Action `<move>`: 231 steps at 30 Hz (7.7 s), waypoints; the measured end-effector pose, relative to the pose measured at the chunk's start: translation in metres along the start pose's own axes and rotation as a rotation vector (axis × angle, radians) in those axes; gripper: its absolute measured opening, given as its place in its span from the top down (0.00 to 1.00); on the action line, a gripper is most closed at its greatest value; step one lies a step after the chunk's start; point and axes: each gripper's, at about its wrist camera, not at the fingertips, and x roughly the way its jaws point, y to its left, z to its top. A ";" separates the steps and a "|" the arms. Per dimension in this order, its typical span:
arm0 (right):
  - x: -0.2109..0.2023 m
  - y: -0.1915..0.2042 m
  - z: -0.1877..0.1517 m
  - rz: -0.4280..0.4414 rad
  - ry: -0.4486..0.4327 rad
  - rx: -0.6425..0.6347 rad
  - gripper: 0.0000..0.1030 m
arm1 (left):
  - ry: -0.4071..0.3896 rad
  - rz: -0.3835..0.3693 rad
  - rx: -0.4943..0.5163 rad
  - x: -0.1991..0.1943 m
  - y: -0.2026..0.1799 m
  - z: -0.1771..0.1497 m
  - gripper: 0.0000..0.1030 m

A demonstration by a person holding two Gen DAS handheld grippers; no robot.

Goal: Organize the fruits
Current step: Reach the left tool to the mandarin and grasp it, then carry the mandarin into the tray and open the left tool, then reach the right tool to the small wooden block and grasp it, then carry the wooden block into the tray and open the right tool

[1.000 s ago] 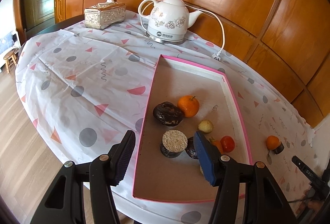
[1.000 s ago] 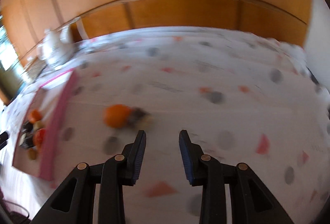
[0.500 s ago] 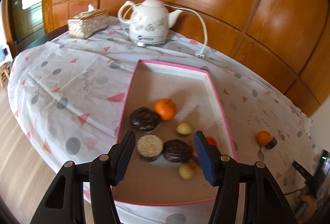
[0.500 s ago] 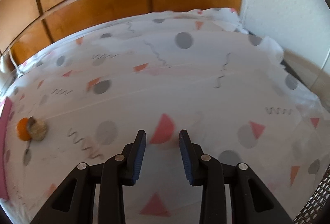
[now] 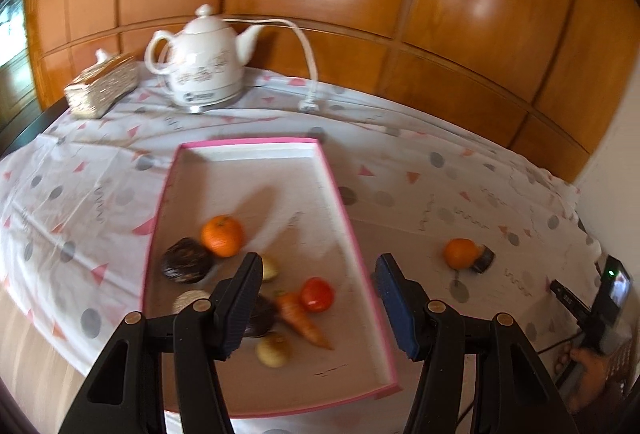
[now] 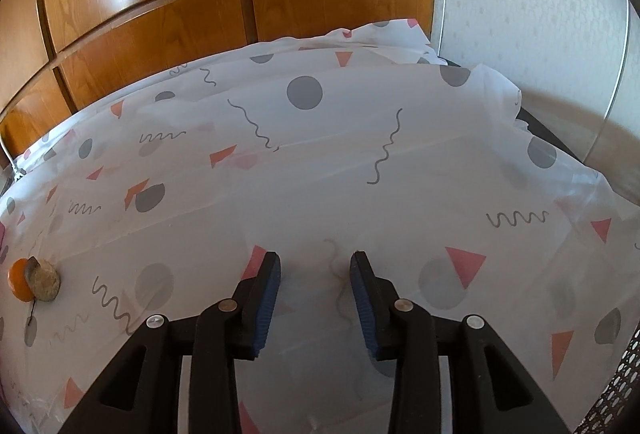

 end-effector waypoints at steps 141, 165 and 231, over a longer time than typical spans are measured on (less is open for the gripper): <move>-0.007 0.022 -0.001 0.035 0.038 -0.048 0.42 | -0.069 0.174 -0.289 -0.020 0.104 -0.023 0.41; -0.041 0.171 0.002 0.477 0.146 -0.287 0.42 | -0.070 0.166 -0.324 -0.020 0.111 -0.025 0.40; -0.115 0.360 -0.052 0.823 0.193 -0.786 0.74 | -0.084 0.195 -0.420 -0.035 0.150 -0.038 0.40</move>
